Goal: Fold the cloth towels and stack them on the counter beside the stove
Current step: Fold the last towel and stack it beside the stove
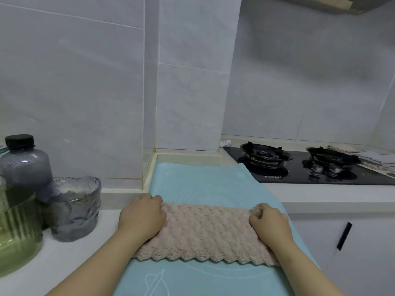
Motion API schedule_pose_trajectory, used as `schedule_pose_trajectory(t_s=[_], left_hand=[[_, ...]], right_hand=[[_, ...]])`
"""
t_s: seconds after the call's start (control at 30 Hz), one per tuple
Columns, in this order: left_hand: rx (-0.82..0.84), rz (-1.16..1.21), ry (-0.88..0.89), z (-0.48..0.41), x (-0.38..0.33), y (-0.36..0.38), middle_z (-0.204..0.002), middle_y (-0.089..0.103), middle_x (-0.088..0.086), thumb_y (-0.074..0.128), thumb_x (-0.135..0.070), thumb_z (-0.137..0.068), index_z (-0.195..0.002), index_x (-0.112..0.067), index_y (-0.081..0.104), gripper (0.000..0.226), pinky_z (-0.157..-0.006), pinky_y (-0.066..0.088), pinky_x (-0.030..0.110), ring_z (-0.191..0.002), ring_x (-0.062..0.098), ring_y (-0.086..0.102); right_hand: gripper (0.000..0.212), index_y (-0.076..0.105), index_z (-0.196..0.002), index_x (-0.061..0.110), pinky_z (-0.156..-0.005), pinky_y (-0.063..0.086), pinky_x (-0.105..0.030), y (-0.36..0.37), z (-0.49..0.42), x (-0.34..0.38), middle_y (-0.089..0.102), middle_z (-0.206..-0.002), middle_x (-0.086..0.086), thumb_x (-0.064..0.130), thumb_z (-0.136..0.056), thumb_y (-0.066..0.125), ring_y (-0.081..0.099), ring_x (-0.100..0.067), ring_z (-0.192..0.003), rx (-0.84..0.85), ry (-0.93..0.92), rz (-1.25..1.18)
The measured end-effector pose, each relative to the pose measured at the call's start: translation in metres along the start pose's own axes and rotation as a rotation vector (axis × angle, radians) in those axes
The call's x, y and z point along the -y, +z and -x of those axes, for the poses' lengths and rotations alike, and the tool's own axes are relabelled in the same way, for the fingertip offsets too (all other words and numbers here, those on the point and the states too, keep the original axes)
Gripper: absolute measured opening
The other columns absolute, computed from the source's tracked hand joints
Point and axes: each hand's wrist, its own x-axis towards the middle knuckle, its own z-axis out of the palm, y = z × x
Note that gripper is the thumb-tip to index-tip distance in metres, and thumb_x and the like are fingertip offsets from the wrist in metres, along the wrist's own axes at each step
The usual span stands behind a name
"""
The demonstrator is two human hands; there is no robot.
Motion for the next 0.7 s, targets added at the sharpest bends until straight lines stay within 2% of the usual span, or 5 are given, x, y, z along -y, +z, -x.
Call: schedule_pose_trajectory(t_s=[0.07, 0.13, 0.27, 0.47, 0.7], left_hand=[[-0.013, 0.043, -0.020, 0.000, 0.003, -0.002, -0.108, 0.056, -0.002, 0.036, -0.041, -0.095, -0.104, -0.023, 0.053, 0.026, -0.072, 0.044, 0.029, -0.100, 0.017, 0.052], [-0.013, 0.059, -0.027, 0.000, 0.006, -0.004, -0.099, 0.056, -0.003, 0.039, -0.043, -0.095, -0.091, -0.023, 0.052, 0.024, -0.071, 0.046, 0.030, -0.091, 0.017, 0.053], [-0.070, 0.092, -0.008, 0.006, 0.005, -0.010, -0.087, 0.047, -0.004, 0.041, -0.035, -0.095, -0.079, -0.024, 0.041, 0.019, -0.065, 0.038, 0.029, -0.085, 0.016, 0.043], [-0.227, 0.297, -0.003, 0.014, -0.001, -0.019, -0.072, 0.054, -0.001, 0.042, -0.028, -0.095, -0.095, -0.020, 0.039, 0.008, -0.059, 0.038, 0.033, -0.070, 0.025, 0.049], [-0.210, 0.660, -0.023, 0.007, -0.006, -0.018, -0.076, 0.057, -0.002, 0.051, -0.028, -0.093, -0.098, -0.023, 0.057, 0.009, -0.057, 0.036, 0.020, -0.068, 0.011, 0.050]], right_hand=[[0.009, 0.047, -0.084, 0.019, -0.072, 0.036, -0.031, 0.000, 0.000, 0.001, 0.058, -0.101, -0.008, 0.026, -0.090, 0.044, 0.049, -0.030, -0.102, 0.023, 0.022, 0.001], [0.023, 0.035, -0.069, 0.023, -0.070, 0.037, -0.031, -0.001, 0.000, 0.000, 0.059, -0.098, -0.008, 0.027, -0.090, 0.043, 0.050, -0.029, -0.099, 0.036, 0.022, -0.003], [0.004, 0.048, -0.088, 0.028, -0.075, 0.041, -0.032, -0.002, 0.000, -0.004, 0.061, -0.096, -0.002, 0.025, -0.090, 0.046, 0.050, -0.028, -0.100, 0.016, -0.042, -0.098], [0.019, 0.047, -0.078, 0.029, -0.056, 0.035, -0.027, -0.013, -0.005, -0.004, 0.057, -0.072, 0.004, 0.017, -0.093, 0.050, 0.052, -0.019, -0.069, -0.033, -0.100, -0.430], [0.022, 0.058, -0.082, 0.028, -0.064, 0.039, -0.028, -0.014, -0.031, -0.004, 0.061, -0.074, -0.002, 0.007, -0.087, 0.054, 0.053, -0.025, -0.068, -0.125, -0.057, -0.540]])
